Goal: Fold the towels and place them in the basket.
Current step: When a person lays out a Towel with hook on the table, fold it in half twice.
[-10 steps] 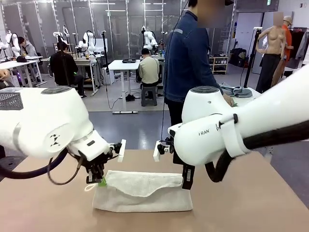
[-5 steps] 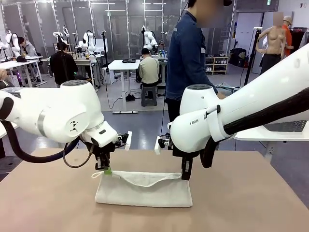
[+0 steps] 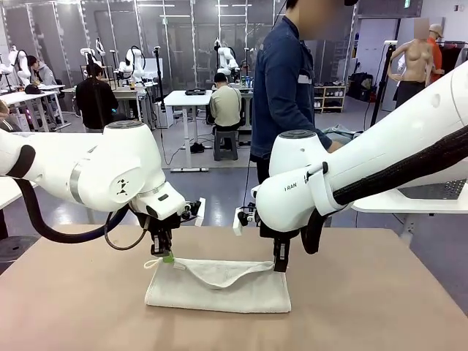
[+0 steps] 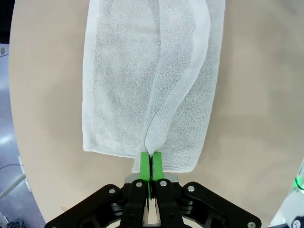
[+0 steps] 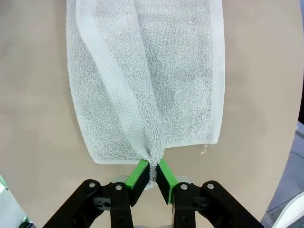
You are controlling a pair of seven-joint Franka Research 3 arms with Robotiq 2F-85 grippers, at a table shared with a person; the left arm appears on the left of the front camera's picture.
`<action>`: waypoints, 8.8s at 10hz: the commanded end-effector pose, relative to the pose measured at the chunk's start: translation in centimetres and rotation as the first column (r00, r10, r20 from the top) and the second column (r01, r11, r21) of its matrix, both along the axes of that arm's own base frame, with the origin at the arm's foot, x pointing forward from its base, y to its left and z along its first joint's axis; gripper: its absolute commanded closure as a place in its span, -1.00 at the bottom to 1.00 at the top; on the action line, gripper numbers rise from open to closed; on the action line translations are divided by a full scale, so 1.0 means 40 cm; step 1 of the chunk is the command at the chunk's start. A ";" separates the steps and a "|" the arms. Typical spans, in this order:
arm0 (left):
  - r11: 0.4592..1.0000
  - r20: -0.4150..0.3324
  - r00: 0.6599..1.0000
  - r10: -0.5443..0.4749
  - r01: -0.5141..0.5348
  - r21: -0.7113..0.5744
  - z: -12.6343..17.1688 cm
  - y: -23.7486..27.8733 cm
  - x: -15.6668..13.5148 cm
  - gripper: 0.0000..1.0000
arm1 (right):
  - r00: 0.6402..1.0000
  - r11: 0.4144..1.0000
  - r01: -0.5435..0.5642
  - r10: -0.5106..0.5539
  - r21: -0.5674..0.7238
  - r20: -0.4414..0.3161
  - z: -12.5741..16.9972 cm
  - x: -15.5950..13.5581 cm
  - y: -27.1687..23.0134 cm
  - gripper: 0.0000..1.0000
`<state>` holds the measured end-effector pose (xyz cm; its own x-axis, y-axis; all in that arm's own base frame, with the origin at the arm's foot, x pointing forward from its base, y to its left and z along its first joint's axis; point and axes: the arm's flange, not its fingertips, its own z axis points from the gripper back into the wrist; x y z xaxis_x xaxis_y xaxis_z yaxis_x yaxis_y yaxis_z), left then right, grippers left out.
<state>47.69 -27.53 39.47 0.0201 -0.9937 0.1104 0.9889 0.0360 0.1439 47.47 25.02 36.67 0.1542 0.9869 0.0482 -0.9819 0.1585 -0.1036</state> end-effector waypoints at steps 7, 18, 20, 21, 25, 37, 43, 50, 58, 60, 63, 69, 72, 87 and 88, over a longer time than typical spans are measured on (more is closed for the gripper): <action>0.999 -0.065 0.997 -0.036 0.039 0.031 -0.009 -0.032 0.165 0.96 | 0.999 0.999 0.017 -0.018 -0.039 -0.029 -0.017 0.114 0.000 0.74; 0.986 -0.046 0.986 0.158 -0.155 0.065 -0.093 0.017 0.220 0.96 | 0.999 0.999 0.038 -0.039 -0.012 -0.028 -0.106 0.188 -0.055 0.74; 0.987 -0.021 0.988 0.153 -0.152 0.052 -0.099 0.015 0.221 0.96 | 0.999 0.999 0.038 -0.038 -0.005 -0.005 -0.111 0.188 -0.056 0.74; 0.988 -0.021 0.989 0.150 -0.148 0.052 -0.099 0.017 0.214 0.96 | 0.999 0.999 0.037 -0.037 -0.003 -0.005 -0.111 0.181 -0.054 0.74; 0.988 0.001 0.989 0.146 -0.146 0.041 -0.105 0.019 0.207 0.22 | 0.999 0.999 0.035 -0.035 0.016 0.032 -0.110 0.178 -0.048 -0.27; 0.991 0.003 0.991 0.135 -0.135 0.016 -0.080 0.029 0.206 -1.00 | 0.998 0.999 0.040 -0.041 0.023 0.045 -0.072 0.180 -0.046 -1.00; 0.935 -0.039 0.937 0.346 -0.348 -0.069 0.124 0.154 0.083 -1.00 | 0.830 0.820 0.547 -0.557 0.170 0.012 -0.047 0.075 -0.071 -1.00; 0.839 0.047 0.841 0.539 -0.531 -0.119 0.408 0.317 -0.279 -1.00 | 0.486 0.444 0.863 -0.861 0.242 -0.151 -0.073 0.043 -0.081 -1.00; 0.829 0.057 0.833 0.550 -0.537 -0.155 0.456 0.353 -0.312 -1.00 | 0.447 0.417 0.888 -0.881 0.191 -0.156 -0.085 0.040 -0.091 -1.00; 0.814 0.034 0.821 0.570 -0.558 -0.163 0.508 0.372 -0.351 -1.00 | 0.344 0.330 0.937 -0.929 0.115 -0.139 -0.098 0.035 -0.080 -1.00; 0.777 -0.008 0.788 0.616 -0.609 -0.162 0.615 0.402 -0.419 -1.00 | 0.238 0.232 0.971 -0.962 0.059 -0.137 -0.124 0.049 -0.071 -1.00; 0.713 -0.020 0.727 0.686 -0.678 -0.181 0.673 0.454 -0.464 -1.00 | 0.156 0.153 0.988 -0.973 0.028 -0.169 -0.167 0.083 -0.063 -1.00; 0.713 -0.020 0.727 0.686 -0.678 -0.181 0.673 0.454 -0.464 -1.00 | 0.139 0.139 0.990 -0.977 0.010 -0.159 -0.189 0.090 -0.058 -1.00; 0.713 -0.020 0.727 0.686 -0.678 -0.181 0.673 0.454 -0.464 -1.00 | 0.143 0.147 0.989 -0.973 -0.009 -0.179 -0.212 0.087 -0.067 1.00; 0.713 -0.020 0.727 0.686 -0.678 -0.181 0.673 0.454 -0.464 -1.00 | 0.144 0.147 0.989 -0.973 -0.007 -0.181 -0.212 0.086 -0.069 1.00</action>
